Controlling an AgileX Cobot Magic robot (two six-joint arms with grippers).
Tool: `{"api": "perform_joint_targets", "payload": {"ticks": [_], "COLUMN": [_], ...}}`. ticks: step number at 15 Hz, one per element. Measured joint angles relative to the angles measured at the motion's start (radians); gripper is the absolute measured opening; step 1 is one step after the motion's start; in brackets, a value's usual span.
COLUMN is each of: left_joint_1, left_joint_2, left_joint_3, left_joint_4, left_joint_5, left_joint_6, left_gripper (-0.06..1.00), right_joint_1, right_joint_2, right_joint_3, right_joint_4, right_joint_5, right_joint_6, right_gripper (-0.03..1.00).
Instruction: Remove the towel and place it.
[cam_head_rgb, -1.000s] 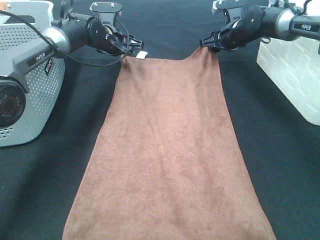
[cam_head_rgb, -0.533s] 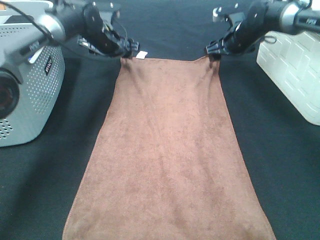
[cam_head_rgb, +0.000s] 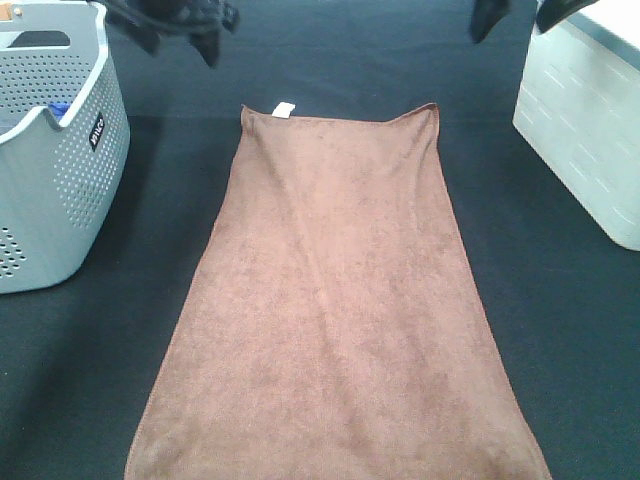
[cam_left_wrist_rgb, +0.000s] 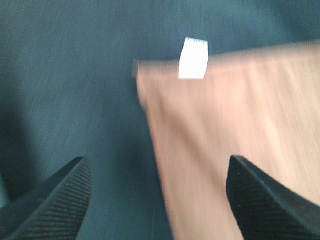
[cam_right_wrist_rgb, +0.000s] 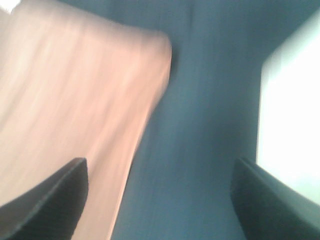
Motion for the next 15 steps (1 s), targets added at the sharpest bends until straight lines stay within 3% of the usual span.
{"api": "perform_joint_targets", "payload": {"ticks": [3, 5, 7, 11, 15], "left_joint_1": [0.086, 0.173, 0.233, 0.297, 0.302], "left_joint_2": [-0.110, -0.204, -0.347, -0.753, -1.236], "left_joint_3": [0.002, 0.089, 0.300, 0.906, 1.363], "left_joint_4": [-0.012, -0.058, -0.088, -0.098, -0.097], "left_joint_5": [0.003, 0.003, 0.003, -0.053, -0.107], "left_joint_6": [-0.003, -0.003, 0.011, 0.039, 0.043], "left_gripper": [0.71, 0.71, 0.71, 0.71, 0.71], "right_joint_1": [0.000, 0.000, 0.000, 0.000, 0.000], "right_joint_2": [-0.159, -0.288, -0.450, -0.852, -1.287], "right_joint_3": [0.015, 0.107, 0.276, 0.690, 1.014], "right_joint_4": [-0.026, -0.050, -0.051, -0.051, -0.033], "right_joint_5": [0.061, 0.062, 0.064, 0.073, 0.075], "right_joint_6": [0.046, 0.070, 0.088, 0.145, 0.225], "right_gripper": [0.76, 0.76, 0.76, 0.76, 0.76]}}
